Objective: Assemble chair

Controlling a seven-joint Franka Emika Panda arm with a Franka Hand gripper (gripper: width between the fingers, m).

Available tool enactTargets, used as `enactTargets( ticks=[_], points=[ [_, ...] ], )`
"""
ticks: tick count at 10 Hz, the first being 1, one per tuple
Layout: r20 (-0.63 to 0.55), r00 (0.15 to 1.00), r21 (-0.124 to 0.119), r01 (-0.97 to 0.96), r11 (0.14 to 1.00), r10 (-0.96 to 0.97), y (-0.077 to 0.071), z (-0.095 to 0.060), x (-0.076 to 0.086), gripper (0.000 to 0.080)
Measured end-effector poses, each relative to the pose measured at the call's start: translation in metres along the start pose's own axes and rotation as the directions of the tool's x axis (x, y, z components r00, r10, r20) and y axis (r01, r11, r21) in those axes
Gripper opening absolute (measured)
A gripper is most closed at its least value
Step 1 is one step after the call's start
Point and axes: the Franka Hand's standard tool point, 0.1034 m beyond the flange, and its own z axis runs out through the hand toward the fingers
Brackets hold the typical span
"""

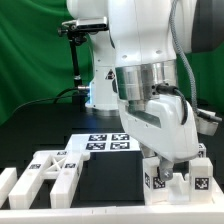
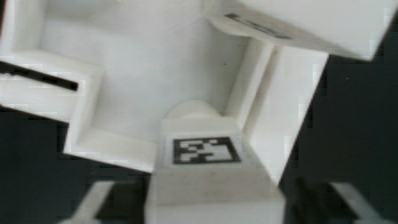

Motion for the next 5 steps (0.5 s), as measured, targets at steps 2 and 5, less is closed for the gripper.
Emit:
enactTargets(
  ticks=[2, 5],
  points=[
    [0.009, 0.947, -0.022, 0.323, 0.946, -0.322, 0.0014, 0.0002, 0.0017, 0.0561],
    [0.010, 0.755, -0.028, 0.656, 0.754, -0.656, -0.0013, 0.0008, 0.0017, 0.0645]
  ],
)
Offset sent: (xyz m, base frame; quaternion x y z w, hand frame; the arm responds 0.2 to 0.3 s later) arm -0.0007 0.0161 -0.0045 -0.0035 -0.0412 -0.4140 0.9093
